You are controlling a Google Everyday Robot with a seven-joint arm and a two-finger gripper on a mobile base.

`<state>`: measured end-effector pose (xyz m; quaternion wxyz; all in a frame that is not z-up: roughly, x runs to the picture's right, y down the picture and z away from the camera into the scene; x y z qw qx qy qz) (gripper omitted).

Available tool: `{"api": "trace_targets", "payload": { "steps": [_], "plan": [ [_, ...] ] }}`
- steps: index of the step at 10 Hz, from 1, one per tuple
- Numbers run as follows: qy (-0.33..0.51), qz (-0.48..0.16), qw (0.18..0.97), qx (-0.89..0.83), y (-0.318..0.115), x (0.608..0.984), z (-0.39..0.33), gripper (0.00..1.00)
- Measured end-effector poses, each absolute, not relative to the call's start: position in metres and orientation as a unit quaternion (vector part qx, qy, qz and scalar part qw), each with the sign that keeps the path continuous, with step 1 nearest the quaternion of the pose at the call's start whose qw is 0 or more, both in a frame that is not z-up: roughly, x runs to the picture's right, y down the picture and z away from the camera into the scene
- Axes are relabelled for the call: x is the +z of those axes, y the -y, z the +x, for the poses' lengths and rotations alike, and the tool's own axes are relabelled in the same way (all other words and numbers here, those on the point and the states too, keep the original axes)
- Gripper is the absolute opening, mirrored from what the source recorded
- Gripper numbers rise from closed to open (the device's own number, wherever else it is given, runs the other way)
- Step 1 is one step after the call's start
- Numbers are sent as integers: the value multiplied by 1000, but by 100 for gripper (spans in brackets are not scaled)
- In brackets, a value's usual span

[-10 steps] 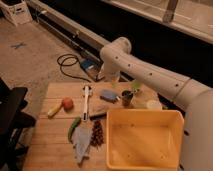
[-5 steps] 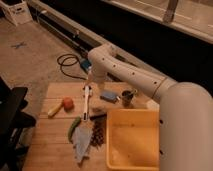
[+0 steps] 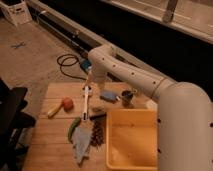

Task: Wipe tray with brush

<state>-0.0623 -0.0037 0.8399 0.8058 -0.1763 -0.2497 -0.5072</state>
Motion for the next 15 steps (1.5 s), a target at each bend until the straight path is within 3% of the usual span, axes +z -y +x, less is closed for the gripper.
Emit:
{"api": "trace_targets", "payload": {
  "steps": [6, 13, 15],
  "plan": [
    [309, -194, 761, -537, -22, 886, -115, 65],
    [358, -239, 745, -510, -64, 929, -120, 65],
    [361, -251, 743, -504, -75, 935, -121, 58]
  ]
}}
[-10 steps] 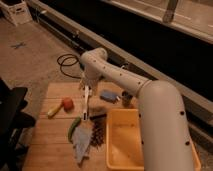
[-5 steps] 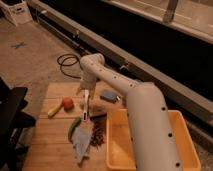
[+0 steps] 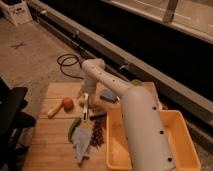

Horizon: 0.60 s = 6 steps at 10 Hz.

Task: Wipe tray with brush

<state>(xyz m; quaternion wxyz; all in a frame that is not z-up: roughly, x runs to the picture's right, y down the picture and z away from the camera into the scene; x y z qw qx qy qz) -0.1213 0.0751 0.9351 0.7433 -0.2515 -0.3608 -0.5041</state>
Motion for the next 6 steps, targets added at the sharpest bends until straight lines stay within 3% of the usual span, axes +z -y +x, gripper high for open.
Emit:
{"api": "trace_targets", "payload": {
  "steps": [5, 6],
  "plan": [
    [358, -262, 739, -507, -83, 934, -124, 7],
    [358, -263, 739, -506, -84, 934, -124, 2]
  ]
}}
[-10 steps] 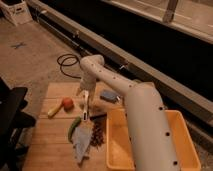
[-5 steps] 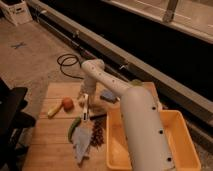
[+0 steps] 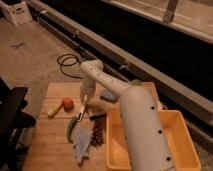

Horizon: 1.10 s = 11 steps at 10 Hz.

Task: Wipe tray with brush

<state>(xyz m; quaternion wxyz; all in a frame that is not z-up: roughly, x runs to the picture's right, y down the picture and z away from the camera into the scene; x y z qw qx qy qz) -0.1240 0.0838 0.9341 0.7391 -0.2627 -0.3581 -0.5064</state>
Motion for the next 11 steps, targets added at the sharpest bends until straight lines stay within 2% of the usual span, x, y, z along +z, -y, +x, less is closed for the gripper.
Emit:
{"api": "trace_targets", "payload": {
  "steps": [4, 8, 11],
  "plan": [
    [327, -242, 765, -499, -62, 915, -109, 0],
    [258, -206, 804, -495, -5, 855, -80, 0],
    [208, -201, 841, -458, 7, 819, -32, 0]
  ]
}}
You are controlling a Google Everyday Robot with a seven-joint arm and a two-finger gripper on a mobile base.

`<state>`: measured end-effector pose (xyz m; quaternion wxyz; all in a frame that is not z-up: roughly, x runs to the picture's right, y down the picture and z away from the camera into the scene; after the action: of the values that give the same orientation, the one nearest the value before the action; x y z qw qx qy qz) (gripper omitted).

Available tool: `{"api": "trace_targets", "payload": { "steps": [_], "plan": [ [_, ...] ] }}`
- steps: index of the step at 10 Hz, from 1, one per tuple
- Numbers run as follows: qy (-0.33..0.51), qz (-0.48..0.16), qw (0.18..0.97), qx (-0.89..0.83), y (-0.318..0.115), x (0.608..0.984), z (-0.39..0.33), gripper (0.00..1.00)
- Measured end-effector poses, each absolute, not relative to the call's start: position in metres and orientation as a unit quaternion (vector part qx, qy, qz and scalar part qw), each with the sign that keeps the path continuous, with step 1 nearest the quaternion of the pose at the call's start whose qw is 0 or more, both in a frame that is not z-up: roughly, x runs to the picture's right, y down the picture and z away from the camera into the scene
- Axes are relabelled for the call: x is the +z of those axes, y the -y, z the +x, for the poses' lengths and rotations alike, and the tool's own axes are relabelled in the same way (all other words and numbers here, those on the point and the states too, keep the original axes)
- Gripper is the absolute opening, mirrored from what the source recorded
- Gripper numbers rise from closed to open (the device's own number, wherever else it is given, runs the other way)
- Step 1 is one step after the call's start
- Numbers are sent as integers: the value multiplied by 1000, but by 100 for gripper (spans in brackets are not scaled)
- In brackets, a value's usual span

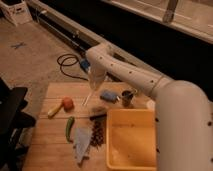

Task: Wipe tray with brush

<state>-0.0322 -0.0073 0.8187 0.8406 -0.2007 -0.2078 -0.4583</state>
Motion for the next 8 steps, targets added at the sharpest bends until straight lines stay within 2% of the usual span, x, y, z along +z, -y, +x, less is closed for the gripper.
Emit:
{"api": "trace_targets", "payload": {
  "steps": [2, 8],
  "plan": [
    [183, -202, 868, -416, -7, 789, 5, 0],
    [149, -225, 929, -255, -110, 694, 64, 0]
  ]
}}
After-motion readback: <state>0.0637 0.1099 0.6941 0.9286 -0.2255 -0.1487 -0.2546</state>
